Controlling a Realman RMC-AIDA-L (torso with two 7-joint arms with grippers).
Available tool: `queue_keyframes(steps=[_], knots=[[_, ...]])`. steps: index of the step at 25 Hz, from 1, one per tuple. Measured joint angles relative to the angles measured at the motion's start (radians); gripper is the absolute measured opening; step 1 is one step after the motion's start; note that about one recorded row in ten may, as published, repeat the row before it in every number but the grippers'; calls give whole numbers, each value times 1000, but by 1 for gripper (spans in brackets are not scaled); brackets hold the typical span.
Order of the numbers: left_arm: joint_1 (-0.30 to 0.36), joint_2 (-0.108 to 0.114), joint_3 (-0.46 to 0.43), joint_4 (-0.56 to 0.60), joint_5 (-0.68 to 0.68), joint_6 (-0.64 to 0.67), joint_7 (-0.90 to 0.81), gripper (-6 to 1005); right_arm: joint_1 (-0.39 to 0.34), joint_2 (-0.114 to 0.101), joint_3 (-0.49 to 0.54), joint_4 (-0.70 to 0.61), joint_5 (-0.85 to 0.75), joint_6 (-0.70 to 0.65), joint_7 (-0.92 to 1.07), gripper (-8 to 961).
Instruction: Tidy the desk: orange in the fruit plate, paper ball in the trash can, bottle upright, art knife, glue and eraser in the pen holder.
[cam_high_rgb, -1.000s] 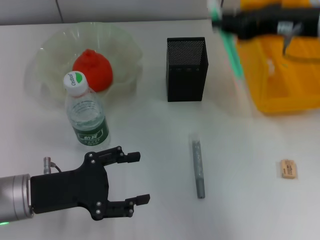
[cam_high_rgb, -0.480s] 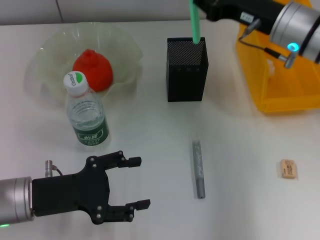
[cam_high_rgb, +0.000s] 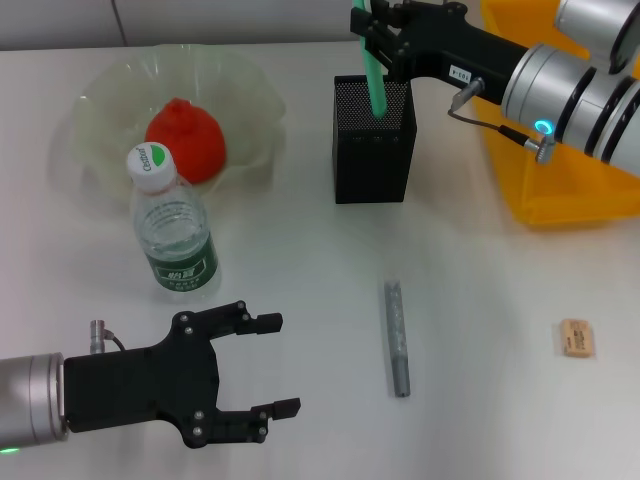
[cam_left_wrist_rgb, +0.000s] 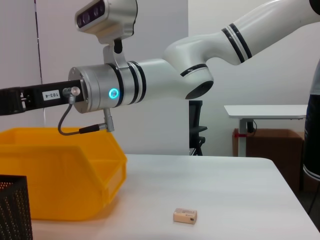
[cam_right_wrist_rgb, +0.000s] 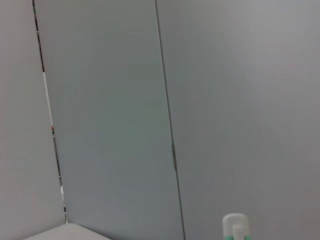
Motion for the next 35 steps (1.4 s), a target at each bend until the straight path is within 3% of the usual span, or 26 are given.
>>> queue_keyframes(steps=[5, 8, 12, 15, 17, 21, 24, 25, 30, 35], knots=[[1, 0, -2, 0, 0, 0, -1, 808, -24, -2, -3, -25, -3, -41, 16, 276], [4, 0, -3, 0, 0, 0, -1, 808, -90, -6, -13, -122, -31, -81, 73, 327], [5, 1, -2, 0, 0, 0, 0, 808, -249, -7, -15, -410, -196, -95, 284, 360], [5, 1, -2, 0, 0, 1, 0, 808, -389, -2, 17, -742, -484, -135, 610, 359], [4, 1, 0, 0, 0, 2, -1, 808, -439, 2, 48, -921, -699, -206, 850, 388], [1, 2, 0, 0, 0, 1, -6, 808, -429, 2, 84, -1113, -1053, -434, 1227, 508], [0, 2, 0, 0, 0, 0, -8, 808, -394, 0, 87, -1177, -1216, -589, 1349, 711], [-2, 2, 0, 0, 0, 0, -8, 808, -381, -1, 87, -1191, -1265, -644, 1366, 718], [-6, 0, 0, 0, 0, -2, -10, 808, -337, -8, 88, -1207, -1409, -823, 1321, 751], [-8, 0, 0, 0, 0, -5, -13, 809, -318, -11, 99, -1184, -1491, -924, 1088, 785]])
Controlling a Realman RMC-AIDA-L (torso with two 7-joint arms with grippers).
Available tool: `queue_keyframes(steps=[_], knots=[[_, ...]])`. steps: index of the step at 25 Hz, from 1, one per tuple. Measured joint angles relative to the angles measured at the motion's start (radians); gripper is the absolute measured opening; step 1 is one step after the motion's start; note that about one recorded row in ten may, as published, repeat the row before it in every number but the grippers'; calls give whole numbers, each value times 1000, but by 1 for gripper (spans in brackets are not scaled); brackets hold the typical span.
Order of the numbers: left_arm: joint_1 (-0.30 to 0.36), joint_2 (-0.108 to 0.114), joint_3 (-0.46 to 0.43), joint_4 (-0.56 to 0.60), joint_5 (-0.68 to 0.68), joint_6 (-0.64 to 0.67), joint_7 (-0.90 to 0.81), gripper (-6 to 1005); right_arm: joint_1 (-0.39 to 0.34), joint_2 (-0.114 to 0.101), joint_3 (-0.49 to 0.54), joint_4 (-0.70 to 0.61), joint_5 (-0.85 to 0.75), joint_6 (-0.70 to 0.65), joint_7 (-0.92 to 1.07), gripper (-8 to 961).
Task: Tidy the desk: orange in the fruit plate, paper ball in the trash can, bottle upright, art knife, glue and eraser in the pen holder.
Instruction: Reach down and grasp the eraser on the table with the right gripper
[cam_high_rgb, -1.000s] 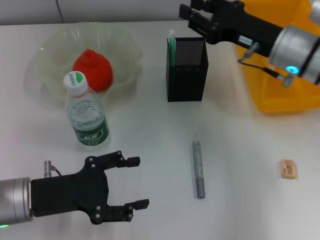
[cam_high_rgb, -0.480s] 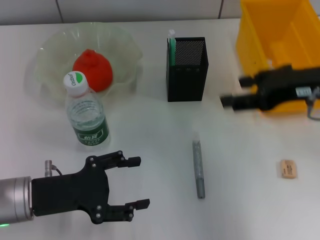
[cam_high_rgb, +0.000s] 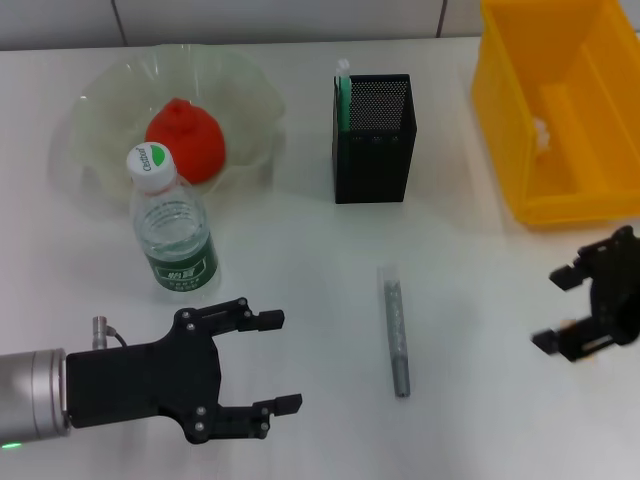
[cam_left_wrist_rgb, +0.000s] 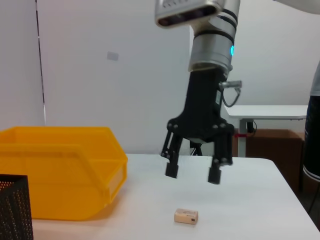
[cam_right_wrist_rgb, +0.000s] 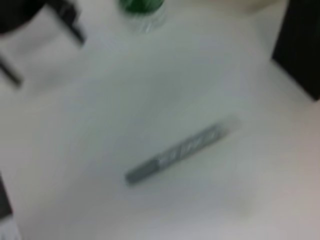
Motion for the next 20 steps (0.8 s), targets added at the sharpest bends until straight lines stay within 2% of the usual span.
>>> queue_keyframes(steps=[6, 12, 20], knots=[[-3, 0, 0, -11, 0, -1, -10, 809, 9, 0, -7, 35, -69, -13, -109, 779], [-4, 0, -1, -14, 0, -5, -10, 809, 20, 4, -15, 87, -156, 43, -108, 780], [-6, 0, 0, -14, 0, -5, -10, 809, 43, 6, -25, 170, -166, 108, -97, 778]])
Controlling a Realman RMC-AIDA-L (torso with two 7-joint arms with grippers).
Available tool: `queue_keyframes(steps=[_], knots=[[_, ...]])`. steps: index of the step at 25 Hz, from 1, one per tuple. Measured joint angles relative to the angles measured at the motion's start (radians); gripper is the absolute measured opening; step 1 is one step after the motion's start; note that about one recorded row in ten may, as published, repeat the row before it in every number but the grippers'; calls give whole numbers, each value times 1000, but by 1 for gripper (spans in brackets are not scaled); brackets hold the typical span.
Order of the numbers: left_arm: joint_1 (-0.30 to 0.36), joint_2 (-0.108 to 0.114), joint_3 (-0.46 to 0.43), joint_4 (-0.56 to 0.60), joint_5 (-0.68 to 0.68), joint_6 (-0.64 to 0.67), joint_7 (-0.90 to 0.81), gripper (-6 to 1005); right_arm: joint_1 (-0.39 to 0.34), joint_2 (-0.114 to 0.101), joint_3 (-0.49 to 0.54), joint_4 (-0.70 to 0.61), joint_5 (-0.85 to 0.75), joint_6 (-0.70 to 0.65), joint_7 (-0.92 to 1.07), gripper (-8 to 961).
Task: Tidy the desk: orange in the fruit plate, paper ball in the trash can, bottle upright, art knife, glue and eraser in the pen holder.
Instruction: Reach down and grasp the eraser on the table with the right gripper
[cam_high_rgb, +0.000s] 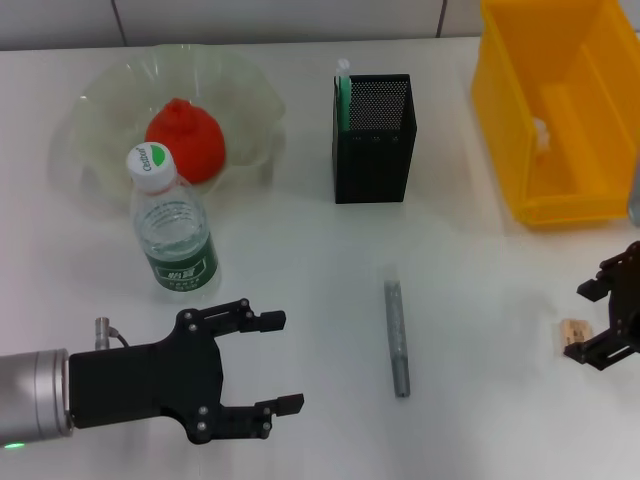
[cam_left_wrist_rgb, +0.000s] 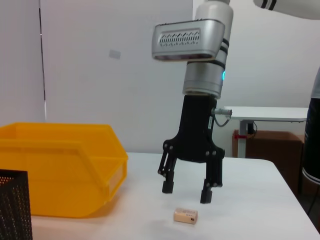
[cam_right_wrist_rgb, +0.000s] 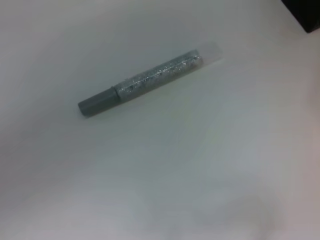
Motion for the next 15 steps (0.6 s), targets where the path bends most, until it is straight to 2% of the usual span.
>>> queue_keyframes(steps=[5, 15], knots=[[-3, 0, 0, 0, 0, 0, 0, 809, 36, 2, -20, 79, -35, 41, 24, 776], [-3, 0, 0, 0, 0, 0, 0, 809, 53, 0, -42, 129, -38, 56, 27, 774]])
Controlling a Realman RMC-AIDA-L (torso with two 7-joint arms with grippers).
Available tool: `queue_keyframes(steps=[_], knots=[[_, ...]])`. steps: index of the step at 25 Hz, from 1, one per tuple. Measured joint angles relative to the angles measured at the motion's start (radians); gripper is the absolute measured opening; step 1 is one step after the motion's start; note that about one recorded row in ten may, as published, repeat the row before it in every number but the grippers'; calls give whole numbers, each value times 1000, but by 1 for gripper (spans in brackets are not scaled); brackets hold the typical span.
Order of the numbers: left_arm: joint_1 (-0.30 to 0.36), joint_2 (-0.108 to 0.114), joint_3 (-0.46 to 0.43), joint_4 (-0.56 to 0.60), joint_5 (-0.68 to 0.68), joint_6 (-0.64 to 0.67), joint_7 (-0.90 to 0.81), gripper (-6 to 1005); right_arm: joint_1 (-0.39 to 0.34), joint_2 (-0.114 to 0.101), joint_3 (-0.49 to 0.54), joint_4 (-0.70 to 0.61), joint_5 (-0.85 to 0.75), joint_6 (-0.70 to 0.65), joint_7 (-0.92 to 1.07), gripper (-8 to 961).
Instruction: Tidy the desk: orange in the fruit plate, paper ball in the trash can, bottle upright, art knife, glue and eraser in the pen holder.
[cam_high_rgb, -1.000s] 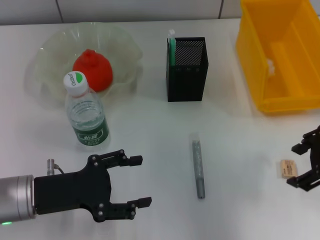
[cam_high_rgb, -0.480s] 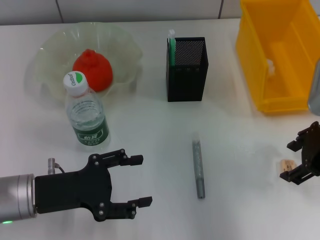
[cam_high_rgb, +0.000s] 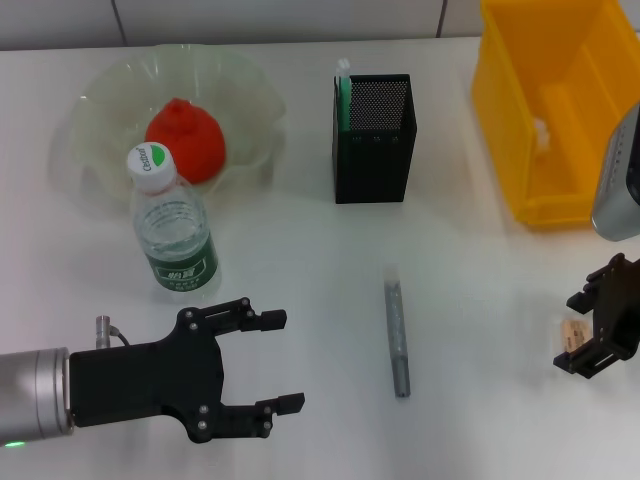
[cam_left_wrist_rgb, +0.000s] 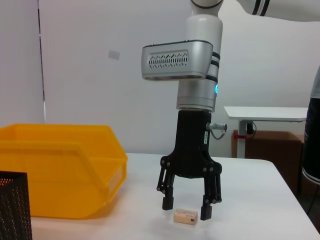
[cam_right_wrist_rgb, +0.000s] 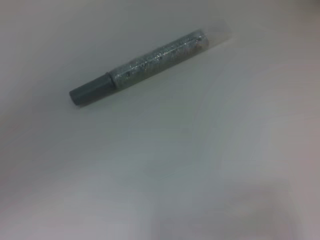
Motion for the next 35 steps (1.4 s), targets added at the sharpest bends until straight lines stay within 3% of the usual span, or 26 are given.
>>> queue_keyframes(steps=[4, 11, 21, 30, 35], knots=[[0, 1, 0, 0, 0, 0, 0, 809, 2, 0, -11, 18, -17, 24, 6, 773], [0, 1, 0, 0, 0, 0, 0, 809, 7, 0, -21, 33, -25, 33, 13, 571], [0, 1, -1, 0, 0, 0, 0, 808, 9, 0, -57, 23, -24, 21, 27, 468], [0, 0, 0, 0, 0, 0, 1, 808, -7, 2, -45, -96, 38, -22, 68, 436], [0, 0, 0, 0, 0, 0, 3, 809, -13, 1, 48, -266, 191, 31, 187, 437]])
